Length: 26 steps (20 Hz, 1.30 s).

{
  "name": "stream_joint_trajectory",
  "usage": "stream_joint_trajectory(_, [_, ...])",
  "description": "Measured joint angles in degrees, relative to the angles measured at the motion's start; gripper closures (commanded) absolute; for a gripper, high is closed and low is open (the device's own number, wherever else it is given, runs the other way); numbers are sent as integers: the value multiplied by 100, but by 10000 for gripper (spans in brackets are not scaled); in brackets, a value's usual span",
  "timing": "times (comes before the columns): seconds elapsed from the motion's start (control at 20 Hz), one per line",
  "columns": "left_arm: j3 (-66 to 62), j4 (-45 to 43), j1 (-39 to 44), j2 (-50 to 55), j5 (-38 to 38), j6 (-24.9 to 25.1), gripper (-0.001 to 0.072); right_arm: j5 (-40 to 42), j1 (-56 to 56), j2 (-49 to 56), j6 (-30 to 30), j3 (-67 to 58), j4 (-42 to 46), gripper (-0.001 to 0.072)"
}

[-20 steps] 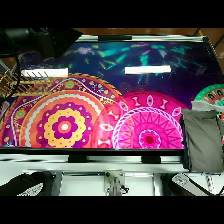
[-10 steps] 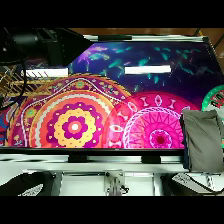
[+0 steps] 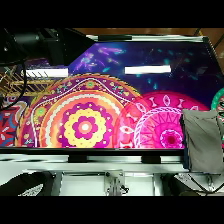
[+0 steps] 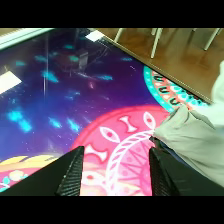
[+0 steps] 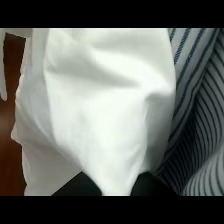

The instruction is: Fold the shirts.

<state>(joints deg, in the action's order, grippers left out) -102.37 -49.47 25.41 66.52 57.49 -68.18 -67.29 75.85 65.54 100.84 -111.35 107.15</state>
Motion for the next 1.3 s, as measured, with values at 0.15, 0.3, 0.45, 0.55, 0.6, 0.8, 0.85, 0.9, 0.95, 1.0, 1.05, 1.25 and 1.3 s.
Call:
stream_joint_trajectory(0.15, [0,0,-2,0,-33,68,214,-269,503,-133,-52,0,-7,650])
stream_joint_trajectory(0.3, [0,-2,-13,0,-107,122,214,-385,776,-192,-116,-2,-42,166])
stream_joint_trajectory(0.45, [0,-26,-13,2,-258,238,214,-590,859,-278,-184,0,-354,166])
stream_joint_trajectory(0.55, [0,-116,-11,17,-402,269,214,-752,885,-417,-223,-2,-463,166])
stream_joint_trajectory(0.6, [0,-181,-11,33,-481,284,214,-863,898,-509,-264,-2,-509,166])
stream_joint_trajectory(0.8, [0,-463,-11,201,-765,306,214,-1425,909,-938,-356,-2,-894,166])
stream_joint_trajectory(0.85, [0,-516,-11,269,-826,308,214,-1639,909,-1034,-367,-2,-1069,166])
stream_joint_trajectory(0.9, [0,-557,-11,337,-890,313,214,-1882,911,-1113,-378,-2,-1268,166])
stream_joint_trajectory(0.95, [0,-581,-13,411,-938,315,215,-2127,909,-1185,-382,-2,-1486,166])
stream_joint_trajectory(1.0, [0,-603,-13,476,-977,317,214,-2369,909,-1246,-391,-2,-1687,166])
stream_joint_trajectory(1.05, [0,-614,-13,549,-1012,317,215,-2621,909,-1303,-393,-2,-1888,166])
stream_joint_trajectory(1.25, [0,-649,-13,734,-1067,319,214,-3370,911,-1403,-345,13,-2907,167])
stream_joint_trajectory(1.3, [0,-656,-11,758,-1073,319,215,-3508,911,-1412,-319,22,-3241,167])
